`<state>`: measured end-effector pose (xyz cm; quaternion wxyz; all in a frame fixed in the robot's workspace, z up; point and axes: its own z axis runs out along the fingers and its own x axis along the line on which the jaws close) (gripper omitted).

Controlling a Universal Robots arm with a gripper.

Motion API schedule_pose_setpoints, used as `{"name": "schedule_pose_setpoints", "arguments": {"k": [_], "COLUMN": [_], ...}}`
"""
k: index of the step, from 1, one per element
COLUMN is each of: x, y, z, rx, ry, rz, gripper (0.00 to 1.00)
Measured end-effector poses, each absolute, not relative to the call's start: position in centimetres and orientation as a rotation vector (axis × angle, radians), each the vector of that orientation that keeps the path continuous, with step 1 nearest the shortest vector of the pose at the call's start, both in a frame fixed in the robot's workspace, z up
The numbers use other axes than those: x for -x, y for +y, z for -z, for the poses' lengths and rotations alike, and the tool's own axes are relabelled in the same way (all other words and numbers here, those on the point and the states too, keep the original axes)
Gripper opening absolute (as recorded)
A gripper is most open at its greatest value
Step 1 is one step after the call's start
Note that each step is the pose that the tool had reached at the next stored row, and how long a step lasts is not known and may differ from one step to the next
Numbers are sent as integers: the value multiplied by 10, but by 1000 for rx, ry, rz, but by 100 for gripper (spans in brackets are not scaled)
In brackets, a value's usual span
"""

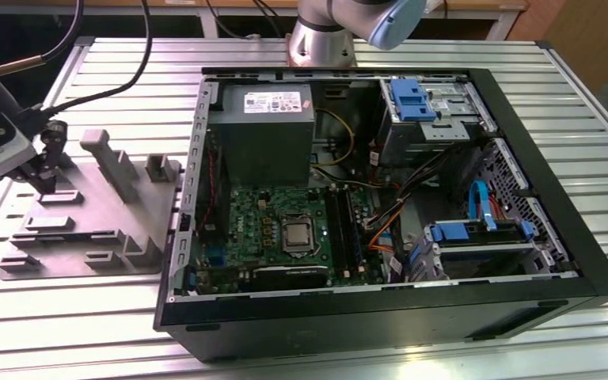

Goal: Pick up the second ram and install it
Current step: 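Pick up the second ram and move it above second insertion slot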

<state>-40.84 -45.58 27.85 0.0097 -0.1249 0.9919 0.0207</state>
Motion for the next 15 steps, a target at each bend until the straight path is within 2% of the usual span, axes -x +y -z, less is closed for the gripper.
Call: {"name": "schedule_pose_setpoints", "arguments": {"k": [15], "x": [408], "y": [-456], "z": [-272], "rx": [809], "ry": [3021], "rz": [-66], "gripper": [10]}}
